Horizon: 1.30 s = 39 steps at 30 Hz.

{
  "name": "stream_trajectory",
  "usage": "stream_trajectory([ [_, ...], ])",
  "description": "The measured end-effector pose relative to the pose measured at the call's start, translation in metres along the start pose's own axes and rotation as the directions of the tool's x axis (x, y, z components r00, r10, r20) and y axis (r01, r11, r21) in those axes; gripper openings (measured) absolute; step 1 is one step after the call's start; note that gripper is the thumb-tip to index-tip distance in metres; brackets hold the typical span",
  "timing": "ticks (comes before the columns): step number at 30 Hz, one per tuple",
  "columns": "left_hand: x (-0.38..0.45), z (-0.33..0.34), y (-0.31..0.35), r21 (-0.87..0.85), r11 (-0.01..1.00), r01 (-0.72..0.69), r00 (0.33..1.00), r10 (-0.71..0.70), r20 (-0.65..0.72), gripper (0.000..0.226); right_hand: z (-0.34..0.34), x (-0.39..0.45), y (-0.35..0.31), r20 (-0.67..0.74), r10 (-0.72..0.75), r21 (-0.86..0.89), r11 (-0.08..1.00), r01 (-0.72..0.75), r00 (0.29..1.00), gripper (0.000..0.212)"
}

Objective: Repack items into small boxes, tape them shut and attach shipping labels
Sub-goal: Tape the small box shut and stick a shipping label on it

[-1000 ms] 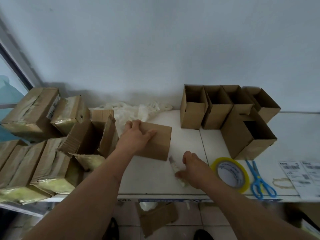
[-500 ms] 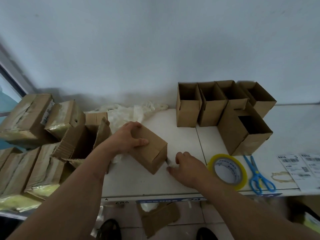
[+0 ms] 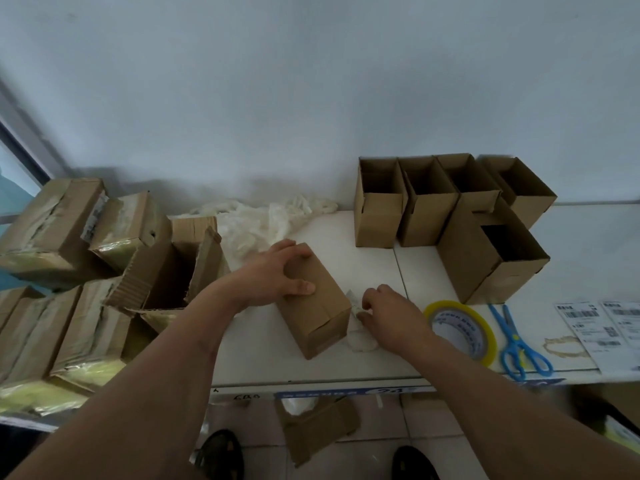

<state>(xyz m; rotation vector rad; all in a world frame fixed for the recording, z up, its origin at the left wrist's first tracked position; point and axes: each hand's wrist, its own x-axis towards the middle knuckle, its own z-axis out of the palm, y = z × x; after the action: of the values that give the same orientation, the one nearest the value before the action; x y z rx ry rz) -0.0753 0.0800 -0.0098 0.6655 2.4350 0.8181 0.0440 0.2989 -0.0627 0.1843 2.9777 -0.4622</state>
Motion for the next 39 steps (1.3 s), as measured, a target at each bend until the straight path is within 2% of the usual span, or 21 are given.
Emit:
stream_trajectory([
  [3,0.001,0.001,0.004,0.001,1.0,0.017,1.0,-0.017,-0.004,0.066,-0.029,-0.013,0.009,-0.107,0.045,0.065,0.997,-0.038,0.993,0.029],
  [5,0.001,0.004,0.006,-0.016,1.0,0.023,1.0,-0.023,-0.008,0.066,-0.053,-0.028,0.017,-0.098,0.124,0.098,0.989,-0.114,0.987,0.03],
  [9,0.002,0.013,0.009,-0.057,0.998,0.014,0.999,-0.017,-0.041,0.063,-0.081,-0.059,0.038,0.138,0.259,-0.105,0.964,-0.245,0.956,0.041],
  [11,0.002,0.018,0.01,-0.062,0.998,0.003,0.998,-0.007,-0.069,0.061,-0.077,-0.066,0.045,0.261,0.252,-0.139,0.965,-0.222,0.932,0.035],
  [13,0.001,0.022,0.011,-0.077,0.997,-0.007,0.995,0.0,-0.096,0.059,-0.07,-0.069,0.05,0.3,0.243,-0.112,0.969,-0.218,0.922,0.04],
  [16,-0.001,0.025,0.011,-0.092,0.996,0.0,0.993,-0.011,-0.115,0.061,-0.063,-0.068,0.051,0.368,0.289,-0.271,0.942,-0.196,0.883,0.042],
  [18,-0.002,0.026,0.01,-0.095,0.995,0.009,0.993,-0.02,-0.118,0.063,-0.062,-0.067,0.051,0.387,0.283,-0.344,0.927,-0.148,0.877,0.038],
  [21,-0.004,0.028,0.01,-0.12,0.993,0.017,0.991,-0.032,-0.129,0.065,-0.075,-0.069,0.049,0.358,0.234,-0.333,0.937,-0.111,0.904,0.032],
  [23,-0.003,0.03,0.01,-0.119,0.993,0.022,0.989,-0.039,-0.141,0.066,-0.092,-0.071,0.048,0.329,0.191,-0.218,0.968,-0.122,0.925,0.031],
  [25,-0.002,0.03,0.011,-0.124,0.992,0.027,0.988,-0.045,-0.145,0.067,-0.107,-0.074,0.047,0.3,0.146,0.004,0.988,-0.155,0.943,0.03],
  [27,-0.002,0.03,0.011,-0.136,0.99,0.024,0.988,-0.045,-0.148,0.067,-0.116,-0.076,0.044,0.265,0.1,0.248,0.954,-0.168,0.959,0.029],
  [29,-0.002,0.03,0.012,-0.154,0.988,0.022,0.987,-0.045,-0.151,0.067,-0.12,-0.077,0.038,0.241,0.063,0.427,0.889,-0.164,0.968,0.019],
  [32,-0.004,0.03,0.014,-0.172,0.985,0.024,0.987,-0.05,-0.15,0.066,-0.121,-0.072,0.03,0.197,0.014,0.586,0.8,-0.129,0.98,0.01],
  [37,-0.008,0.026,0.02,-0.042,0.999,0.034,0.984,-0.041,-0.172,0.068,-0.124,-0.06,0.009,0.107,-0.066,0.838,0.543,-0.054,0.992,0.013],
  [39,-0.008,0.025,0.019,-0.051,0.998,0.037,0.984,-0.045,-0.17,0.069,-0.123,-0.055,0.002,0.108,-0.091,0.903,0.425,-0.059,0.99,0.019],
])
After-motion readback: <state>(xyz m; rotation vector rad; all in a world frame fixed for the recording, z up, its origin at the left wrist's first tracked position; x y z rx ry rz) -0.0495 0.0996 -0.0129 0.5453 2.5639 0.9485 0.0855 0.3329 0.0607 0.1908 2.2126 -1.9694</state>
